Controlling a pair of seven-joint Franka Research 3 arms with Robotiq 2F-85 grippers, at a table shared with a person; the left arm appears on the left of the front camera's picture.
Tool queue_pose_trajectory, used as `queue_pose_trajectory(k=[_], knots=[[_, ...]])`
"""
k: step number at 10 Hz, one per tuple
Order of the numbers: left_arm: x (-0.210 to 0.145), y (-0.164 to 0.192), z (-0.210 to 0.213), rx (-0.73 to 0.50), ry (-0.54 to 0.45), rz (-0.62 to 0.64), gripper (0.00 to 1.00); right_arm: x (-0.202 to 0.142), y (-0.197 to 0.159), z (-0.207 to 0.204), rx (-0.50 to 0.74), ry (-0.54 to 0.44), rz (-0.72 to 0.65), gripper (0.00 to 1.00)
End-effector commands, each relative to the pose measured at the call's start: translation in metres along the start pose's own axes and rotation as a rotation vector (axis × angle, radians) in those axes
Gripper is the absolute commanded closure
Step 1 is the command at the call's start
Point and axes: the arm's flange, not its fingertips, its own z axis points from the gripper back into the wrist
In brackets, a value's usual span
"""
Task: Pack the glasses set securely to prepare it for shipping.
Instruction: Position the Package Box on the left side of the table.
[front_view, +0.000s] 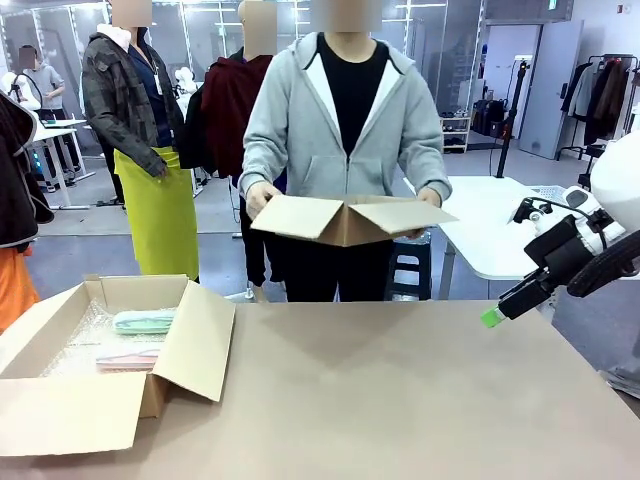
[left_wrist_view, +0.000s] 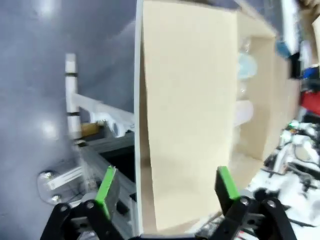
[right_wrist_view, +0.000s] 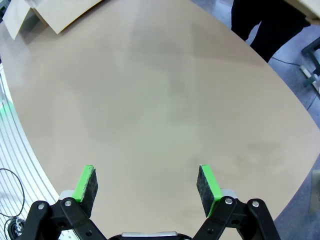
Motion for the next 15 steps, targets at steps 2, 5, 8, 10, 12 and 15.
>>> queue_pose_trajectory(k=[2,5,8,10,12,15], knots=[[-0.021,-0.095,0.038,0.203,-0.081,-0.223,0.0,0.002,0.003,-0.001,0.001,0.002,-0.021,0.0],[-0.067,-0.201,0.04,0.195,-0.181,-0.553,0.0,0.002,0.003,-0.001,0.001,0.002,-0.021,0.0],[-0.116,-0.292,0.003,0.226,-0.126,-0.917,0.0,0.002,0.003,-0.001,0.001,0.002,-0.021,0.0],[-0.142,-0.334,-0.024,0.232,-0.074,-1.076,0.0,0.002,0.003,-0.001,0.001,0.002,-0.021,0.0],[-0.155,-0.362,-0.052,0.301,-0.014,-1.137,0.0,0.002,0.003,-0.001,0.001,0.002,-0.021,0.0],[-0.152,-0.359,-0.073,0.309,0.052,-1.124,0.0,0.002,0.003,-0.001,0.001,0.002,-0.021,0.0]])
